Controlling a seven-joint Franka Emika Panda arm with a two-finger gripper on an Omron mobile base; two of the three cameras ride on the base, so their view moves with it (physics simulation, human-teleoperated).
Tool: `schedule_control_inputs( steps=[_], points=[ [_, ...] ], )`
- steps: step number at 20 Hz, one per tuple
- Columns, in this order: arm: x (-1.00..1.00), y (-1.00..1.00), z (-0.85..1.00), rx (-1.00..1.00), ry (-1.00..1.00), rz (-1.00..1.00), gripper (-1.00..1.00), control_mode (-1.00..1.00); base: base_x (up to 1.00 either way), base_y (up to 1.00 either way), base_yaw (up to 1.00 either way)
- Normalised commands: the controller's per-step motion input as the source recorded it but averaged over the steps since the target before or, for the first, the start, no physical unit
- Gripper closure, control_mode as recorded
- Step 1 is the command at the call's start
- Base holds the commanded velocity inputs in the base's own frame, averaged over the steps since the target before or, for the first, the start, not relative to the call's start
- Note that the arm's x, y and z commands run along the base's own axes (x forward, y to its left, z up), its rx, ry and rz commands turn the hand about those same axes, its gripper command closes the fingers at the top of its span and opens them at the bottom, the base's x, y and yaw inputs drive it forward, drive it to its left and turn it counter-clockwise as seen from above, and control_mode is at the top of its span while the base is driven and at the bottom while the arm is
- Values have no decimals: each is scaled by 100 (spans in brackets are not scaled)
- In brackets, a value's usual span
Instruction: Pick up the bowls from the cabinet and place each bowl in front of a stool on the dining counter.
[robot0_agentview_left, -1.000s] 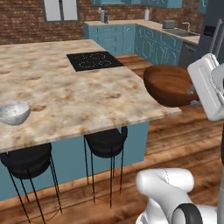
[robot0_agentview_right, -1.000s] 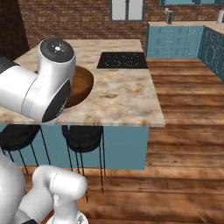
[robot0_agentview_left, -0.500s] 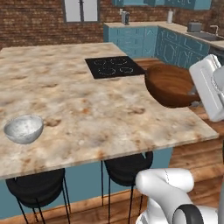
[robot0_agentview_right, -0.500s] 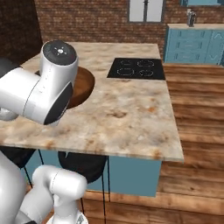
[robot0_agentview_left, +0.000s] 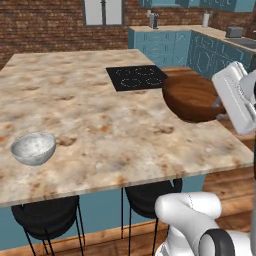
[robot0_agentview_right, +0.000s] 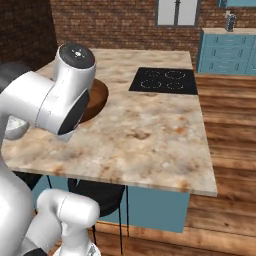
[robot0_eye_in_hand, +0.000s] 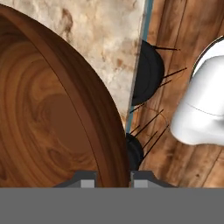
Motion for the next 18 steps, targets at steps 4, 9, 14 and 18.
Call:
schedule_control_inputs(
  steps=[4,9,14,18],
  points=[
    [99,0,-63,0,1,10,100,-100,0,0,0],
    [100,0,-93,0,5,6,100,-100,0,0,0],
    [86,12,-98,0,4,3,100,-100,0,0,0],
    [60,17,-92,0,2,0,100,-100,0,0,0]
  ],
)
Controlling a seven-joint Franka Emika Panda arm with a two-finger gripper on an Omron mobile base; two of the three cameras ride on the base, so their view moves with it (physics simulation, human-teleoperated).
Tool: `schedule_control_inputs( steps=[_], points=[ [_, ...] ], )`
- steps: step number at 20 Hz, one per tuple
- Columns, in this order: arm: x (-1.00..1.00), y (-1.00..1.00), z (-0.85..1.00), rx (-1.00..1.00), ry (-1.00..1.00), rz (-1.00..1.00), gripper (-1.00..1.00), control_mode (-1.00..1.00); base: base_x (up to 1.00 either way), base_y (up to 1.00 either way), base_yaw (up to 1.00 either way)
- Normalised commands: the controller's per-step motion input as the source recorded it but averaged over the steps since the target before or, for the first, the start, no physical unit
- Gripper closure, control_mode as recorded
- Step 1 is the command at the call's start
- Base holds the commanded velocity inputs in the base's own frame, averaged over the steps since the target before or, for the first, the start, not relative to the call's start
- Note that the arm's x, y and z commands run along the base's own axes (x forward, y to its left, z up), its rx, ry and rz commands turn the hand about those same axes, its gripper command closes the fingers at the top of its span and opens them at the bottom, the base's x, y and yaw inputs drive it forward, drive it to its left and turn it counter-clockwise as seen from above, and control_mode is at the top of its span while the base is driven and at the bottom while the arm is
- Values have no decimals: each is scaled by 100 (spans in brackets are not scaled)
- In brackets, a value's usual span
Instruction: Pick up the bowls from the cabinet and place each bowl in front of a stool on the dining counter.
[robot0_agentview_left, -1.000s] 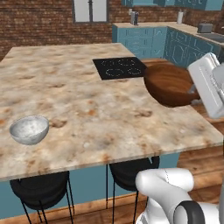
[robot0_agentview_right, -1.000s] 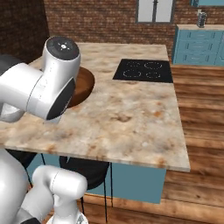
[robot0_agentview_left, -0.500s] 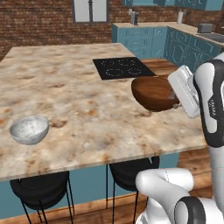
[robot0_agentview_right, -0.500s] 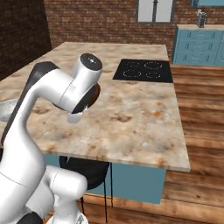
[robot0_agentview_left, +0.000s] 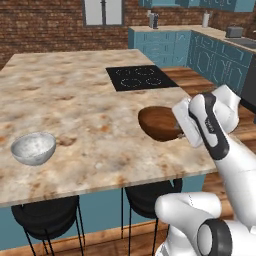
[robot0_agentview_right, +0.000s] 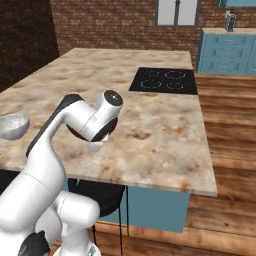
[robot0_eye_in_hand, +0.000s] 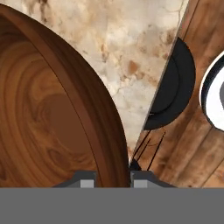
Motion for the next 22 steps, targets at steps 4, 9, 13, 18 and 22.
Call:
schedule_control_inputs(
  steps=[4,9,13,18,22],
  points=[
    [49,16,-81,0,0,0,100,-100,0,0,0],
    [69,7,-32,0,0,0,100,-100,0,0,0],
    [51,0,-45,0,1,0,100,-100,0,0,0],
    [49,2,-57,0,10,0,100,-100,0,0,0],
    [21,9,-44,0,2,1,100,-100,0,0,0]
  ],
)
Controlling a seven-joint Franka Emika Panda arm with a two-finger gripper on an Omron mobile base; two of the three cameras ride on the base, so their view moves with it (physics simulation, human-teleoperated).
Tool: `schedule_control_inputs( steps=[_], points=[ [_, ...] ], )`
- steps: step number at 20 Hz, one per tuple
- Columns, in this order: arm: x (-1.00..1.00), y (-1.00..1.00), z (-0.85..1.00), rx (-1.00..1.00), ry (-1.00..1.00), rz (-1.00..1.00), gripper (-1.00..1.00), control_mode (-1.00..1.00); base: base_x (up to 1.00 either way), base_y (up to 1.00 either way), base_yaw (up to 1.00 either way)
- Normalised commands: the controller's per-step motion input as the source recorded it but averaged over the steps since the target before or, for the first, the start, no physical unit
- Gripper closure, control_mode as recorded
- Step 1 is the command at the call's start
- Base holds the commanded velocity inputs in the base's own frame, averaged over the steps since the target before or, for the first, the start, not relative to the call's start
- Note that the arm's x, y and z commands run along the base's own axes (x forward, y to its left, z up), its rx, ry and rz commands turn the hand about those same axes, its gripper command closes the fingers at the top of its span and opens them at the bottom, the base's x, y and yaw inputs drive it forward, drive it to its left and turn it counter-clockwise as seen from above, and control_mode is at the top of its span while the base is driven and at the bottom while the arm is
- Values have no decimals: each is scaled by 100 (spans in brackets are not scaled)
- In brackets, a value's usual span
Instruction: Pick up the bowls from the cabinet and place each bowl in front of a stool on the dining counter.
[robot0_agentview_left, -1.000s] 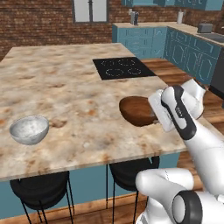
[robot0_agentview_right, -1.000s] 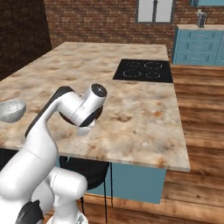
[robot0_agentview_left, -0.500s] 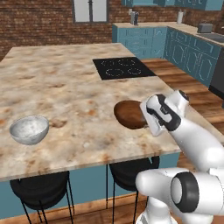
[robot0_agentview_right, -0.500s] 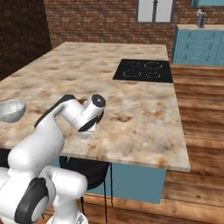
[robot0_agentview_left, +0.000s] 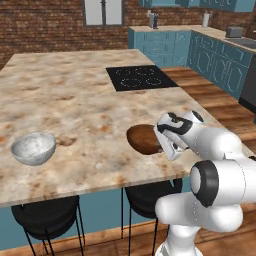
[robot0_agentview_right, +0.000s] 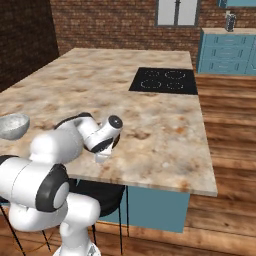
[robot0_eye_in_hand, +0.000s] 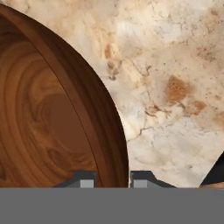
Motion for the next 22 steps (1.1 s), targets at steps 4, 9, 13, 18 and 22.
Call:
schedule_control_inputs(
  steps=[4,9,13,18,22],
  points=[
    [14,16,-22,0,0,0,100,-100,0,0,0],
    [29,11,-16,0,0,0,100,-100,0,0,0],
    [40,4,-18,0,0,0,100,-100,0,0,0],
    [25,0,-15,0,0,0,100,-100,0,0,0],
    [0,0,0,0,0,0,-100,-100,0,0,0]
  ],
)
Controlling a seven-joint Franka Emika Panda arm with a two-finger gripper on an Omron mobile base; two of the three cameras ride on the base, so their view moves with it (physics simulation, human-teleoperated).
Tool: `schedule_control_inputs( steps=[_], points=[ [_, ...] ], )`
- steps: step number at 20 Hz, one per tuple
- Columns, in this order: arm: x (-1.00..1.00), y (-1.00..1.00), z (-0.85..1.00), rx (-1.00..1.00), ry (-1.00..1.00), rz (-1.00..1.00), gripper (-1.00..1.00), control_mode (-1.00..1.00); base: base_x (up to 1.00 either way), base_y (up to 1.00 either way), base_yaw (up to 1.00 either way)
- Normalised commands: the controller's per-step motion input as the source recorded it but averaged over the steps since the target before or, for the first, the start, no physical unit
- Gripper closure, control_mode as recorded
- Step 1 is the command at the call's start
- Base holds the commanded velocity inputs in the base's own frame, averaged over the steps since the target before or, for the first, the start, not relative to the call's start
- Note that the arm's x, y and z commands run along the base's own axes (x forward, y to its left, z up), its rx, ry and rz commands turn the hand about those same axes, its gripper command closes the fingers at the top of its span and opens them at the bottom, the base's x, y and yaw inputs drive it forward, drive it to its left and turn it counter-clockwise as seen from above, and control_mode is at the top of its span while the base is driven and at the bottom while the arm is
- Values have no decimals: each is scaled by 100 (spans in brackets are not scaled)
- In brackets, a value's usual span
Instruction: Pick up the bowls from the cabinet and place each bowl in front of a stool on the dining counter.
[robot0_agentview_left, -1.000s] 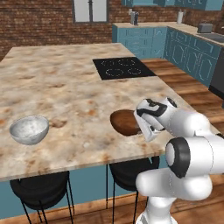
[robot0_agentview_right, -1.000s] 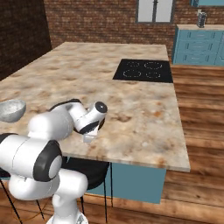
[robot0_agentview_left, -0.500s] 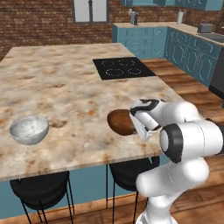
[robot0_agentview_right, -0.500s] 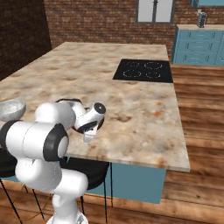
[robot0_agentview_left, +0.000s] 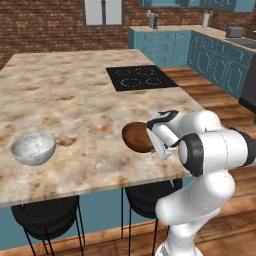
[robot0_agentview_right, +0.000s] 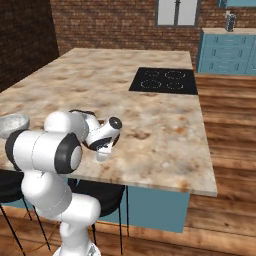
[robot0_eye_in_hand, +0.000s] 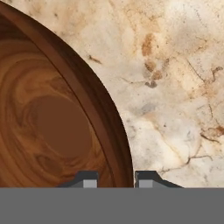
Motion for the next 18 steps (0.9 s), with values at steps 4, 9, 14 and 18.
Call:
schedule_control_inputs(
  steps=[4,9,14,18],
  points=[
    [-14,0,14,0,0,0,-100,-100,0,0,0],
    [-62,0,70,-2,-10,0,-100,-100,0,0,0],
    [-93,0,94,0,-8,0,-100,-100,0,0,0],
    [-99,0,100,0,-2,0,-100,-100,0,0,0]
  ],
)
